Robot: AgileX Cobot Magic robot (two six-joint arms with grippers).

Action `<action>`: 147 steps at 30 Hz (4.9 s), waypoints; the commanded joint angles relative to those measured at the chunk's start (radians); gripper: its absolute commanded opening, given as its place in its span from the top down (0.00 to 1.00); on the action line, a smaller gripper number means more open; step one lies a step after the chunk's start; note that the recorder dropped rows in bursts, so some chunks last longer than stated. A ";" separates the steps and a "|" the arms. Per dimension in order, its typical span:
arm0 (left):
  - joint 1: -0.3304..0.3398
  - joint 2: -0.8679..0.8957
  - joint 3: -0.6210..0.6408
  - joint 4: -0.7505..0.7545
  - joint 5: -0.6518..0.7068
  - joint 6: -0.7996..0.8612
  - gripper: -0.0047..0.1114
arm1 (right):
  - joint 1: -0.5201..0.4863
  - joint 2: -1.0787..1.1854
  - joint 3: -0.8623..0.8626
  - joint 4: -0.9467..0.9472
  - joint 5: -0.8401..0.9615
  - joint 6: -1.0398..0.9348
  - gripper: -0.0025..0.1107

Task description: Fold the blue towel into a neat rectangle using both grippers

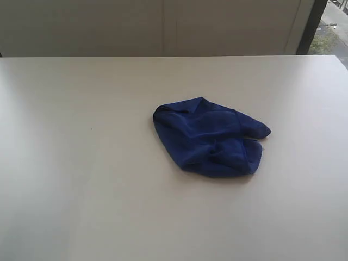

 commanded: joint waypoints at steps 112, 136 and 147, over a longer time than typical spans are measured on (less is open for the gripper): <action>0.003 -0.004 0.004 -0.006 -0.003 -0.001 0.96 | 0.092 1.852 -1.174 0.972 0.080 -0.795 0.90; 0.003 -0.004 0.004 -0.006 -0.003 -0.001 0.96 | 0.092 2.020 -1.203 0.968 0.001 -0.789 0.70; 0.003 -0.004 0.004 -0.006 -0.003 -0.001 0.96 | 0.092 2.008 -1.203 0.973 0.010 -0.789 0.95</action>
